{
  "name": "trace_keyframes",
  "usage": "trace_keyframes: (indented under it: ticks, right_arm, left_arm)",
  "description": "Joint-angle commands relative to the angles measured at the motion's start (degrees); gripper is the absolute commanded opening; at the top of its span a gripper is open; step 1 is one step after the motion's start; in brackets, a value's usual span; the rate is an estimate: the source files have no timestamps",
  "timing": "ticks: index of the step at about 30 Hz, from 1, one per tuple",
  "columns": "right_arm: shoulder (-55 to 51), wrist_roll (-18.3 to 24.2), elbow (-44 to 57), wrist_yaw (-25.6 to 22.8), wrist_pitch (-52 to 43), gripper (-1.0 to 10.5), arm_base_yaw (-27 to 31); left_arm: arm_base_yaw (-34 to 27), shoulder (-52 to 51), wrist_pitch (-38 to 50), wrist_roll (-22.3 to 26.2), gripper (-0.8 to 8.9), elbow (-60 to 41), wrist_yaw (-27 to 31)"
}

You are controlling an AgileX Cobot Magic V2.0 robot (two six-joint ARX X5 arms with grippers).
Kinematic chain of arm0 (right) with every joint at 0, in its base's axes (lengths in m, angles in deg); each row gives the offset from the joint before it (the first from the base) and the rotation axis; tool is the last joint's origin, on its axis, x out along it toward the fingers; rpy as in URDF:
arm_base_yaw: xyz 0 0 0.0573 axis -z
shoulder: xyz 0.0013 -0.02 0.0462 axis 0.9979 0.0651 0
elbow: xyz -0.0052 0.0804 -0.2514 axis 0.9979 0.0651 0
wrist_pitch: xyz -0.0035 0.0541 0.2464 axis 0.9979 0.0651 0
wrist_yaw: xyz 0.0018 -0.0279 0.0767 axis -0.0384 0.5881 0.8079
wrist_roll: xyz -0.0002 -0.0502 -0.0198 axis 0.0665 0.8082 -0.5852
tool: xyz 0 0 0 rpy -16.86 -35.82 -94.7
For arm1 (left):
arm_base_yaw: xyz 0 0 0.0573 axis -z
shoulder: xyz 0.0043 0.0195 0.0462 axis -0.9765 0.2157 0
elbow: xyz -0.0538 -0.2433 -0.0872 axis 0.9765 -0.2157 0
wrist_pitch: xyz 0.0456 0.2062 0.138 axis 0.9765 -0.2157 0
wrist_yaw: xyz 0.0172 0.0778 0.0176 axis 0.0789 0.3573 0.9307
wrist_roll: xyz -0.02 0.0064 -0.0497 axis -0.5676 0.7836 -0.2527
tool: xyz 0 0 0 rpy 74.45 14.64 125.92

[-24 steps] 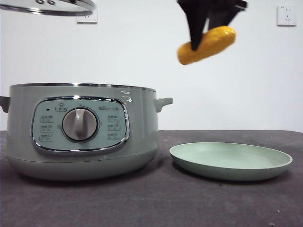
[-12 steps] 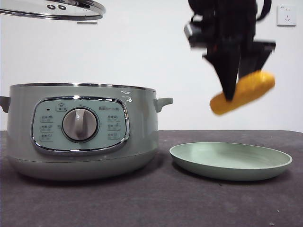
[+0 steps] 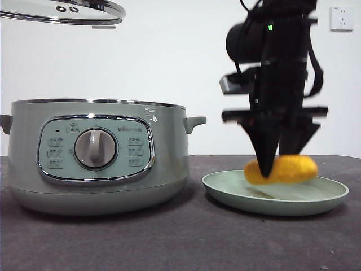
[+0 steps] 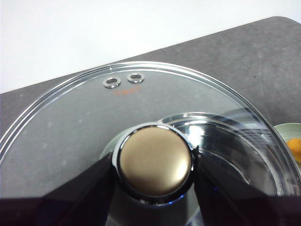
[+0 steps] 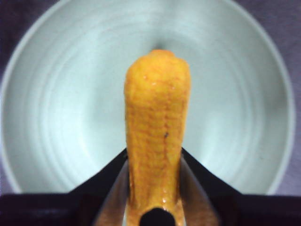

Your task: Take the corn out from the steamer,put the corn on the plate,close the lid

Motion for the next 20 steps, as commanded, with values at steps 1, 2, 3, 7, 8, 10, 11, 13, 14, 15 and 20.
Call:
trace_keyframes:
  ticks: [1,2,3,7,8,10,11,13,14,15,20]
  right_arm:
    - [0.2,-1.0,3.2,-0.2,-4.5,-0.1,-0.2]
    - [0.2,-1.0,4.1,-0.2,-5.7,0.1,-0.2]
    - [0.2,-1.0,4.6,-0.2,-6.3,0.5,-0.1]
    - [0.2,-1.6,5.0,-0.3,-6.5,3.0,-0.1]
    - [0.2,-2.0,5.0,-0.3,-6.7,3.4,-0.1]
    - [0.2,-2.3,5.0,-0.4,-6.8,4.1,-0.1]
    - [0.1,-2.3,5.0,-0.4,-6.8,4.1,-0.1]
    - [-0.3,-2.3,5.0,-0.3,-6.7,4.1,-0.1]
    - [-0.7,-2.3,5.0,-0.3,-6.8,4.1,-0.2]
    - [-1.5,-2.3,5.0,-0.3,-6.7,4.1,-0.2]
    - [-7.3,-2.3,5.0,-0.3,-5.8,4.1,-0.1]
  left_arm:
    - [0.0,-0.5,3.0,-0.4,-0.09,0.5,0.1]
    - [0.0,-0.5,3.0,-0.4,-0.09,0.5,0.1]
    - [0.0,-0.5,3.0,-0.4,-0.09,0.5,0.1]
    - [0.0,-0.4,3.1,-0.4,-0.09,0.5,0.1]
    - [0.0,-0.2,3.1,-0.5,-0.09,0.5,0.0]
    - [0.0,0.5,3.2,-0.8,-0.09,0.5,-0.2]
    - [0.0,0.9,3.3,-0.9,-0.09,0.5,-1.0]
    - [0.0,2.0,3.7,-1.4,-0.09,0.5,-2.6]
    - [0.0,2.6,3.9,-1.9,-0.09,0.5,-3.0]
    - [0.1,3.5,4.4,-2.1,-0.09,0.5,-4.0]
    - [0.5,7.7,6.8,-3.5,-0.09,0.5,-7.6]
